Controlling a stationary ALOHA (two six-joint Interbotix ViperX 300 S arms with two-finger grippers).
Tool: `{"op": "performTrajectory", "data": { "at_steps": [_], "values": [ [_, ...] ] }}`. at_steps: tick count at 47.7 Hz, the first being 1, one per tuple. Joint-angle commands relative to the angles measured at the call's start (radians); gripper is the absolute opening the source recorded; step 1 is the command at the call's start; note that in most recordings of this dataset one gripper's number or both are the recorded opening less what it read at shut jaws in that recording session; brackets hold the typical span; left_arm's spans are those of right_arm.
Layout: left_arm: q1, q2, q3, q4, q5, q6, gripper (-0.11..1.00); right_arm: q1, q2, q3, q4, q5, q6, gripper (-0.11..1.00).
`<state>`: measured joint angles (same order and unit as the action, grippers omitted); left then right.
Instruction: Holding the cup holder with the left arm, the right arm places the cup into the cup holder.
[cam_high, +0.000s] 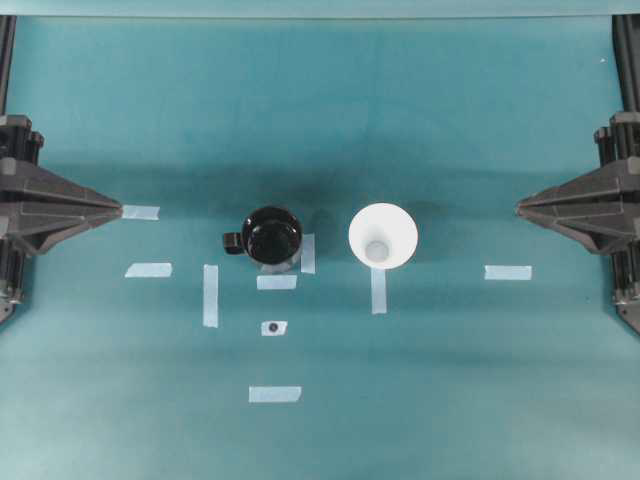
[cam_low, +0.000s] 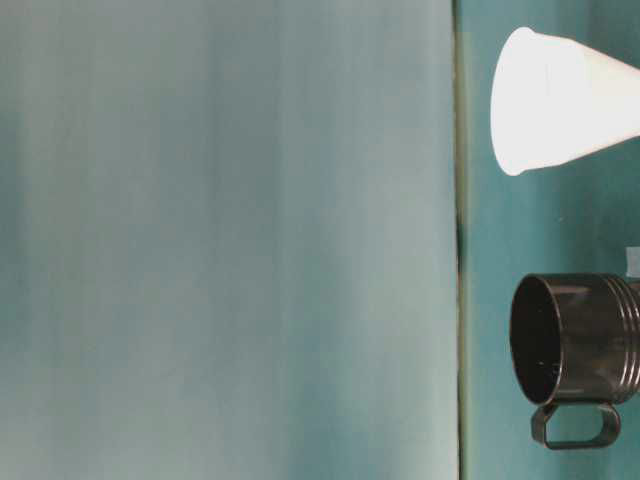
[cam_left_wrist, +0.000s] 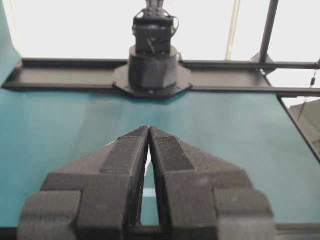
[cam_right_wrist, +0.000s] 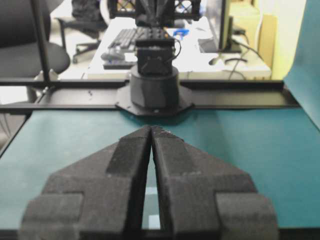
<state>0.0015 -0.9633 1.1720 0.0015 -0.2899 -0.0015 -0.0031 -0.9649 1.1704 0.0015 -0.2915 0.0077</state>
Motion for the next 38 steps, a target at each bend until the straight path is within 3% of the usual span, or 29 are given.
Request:
{"op": "performTrajectory", "data": {
  "at_steps": [1,4,7,14,18,29,38],
  "values": [
    [-0.002,0.067,-0.015,0.011,-0.014,-0.044,0.16,-0.006,0.012,0.008,0.005,-0.005,0.006,0.16],
    [-0.002,0.11,-0.031,0.011,-0.009,-0.075,0.11,-0.005,0.012,0.025,0.041,-0.005,0.028,0.18],
    [-0.002,0.153,-0.049,0.011,-0.009,-0.091,0.03,0.002,0.012,0.034,0.069,-0.003,0.066,0.09],
    [0.0,0.242,-0.089,0.012,-0.002,-0.077,0.03,0.002,0.009,0.029,0.072,0.025,0.144,0.02],
    [0.002,0.296,-0.112,0.012,0.021,-0.063,0.03,0.003,0.014,0.009,0.071,0.086,0.152,0.02],
    [0.008,0.383,-0.189,0.014,0.155,-0.028,0.03,-0.006,0.069,-0.121,0.072,0.391,0.152,0.02],
    [0.034,0.411,-0.267,0.014,0.313,-0.014,0.03,-0.023,0.12,-0.17,0.071,0.499,0.152,0.02]
  ]
}}
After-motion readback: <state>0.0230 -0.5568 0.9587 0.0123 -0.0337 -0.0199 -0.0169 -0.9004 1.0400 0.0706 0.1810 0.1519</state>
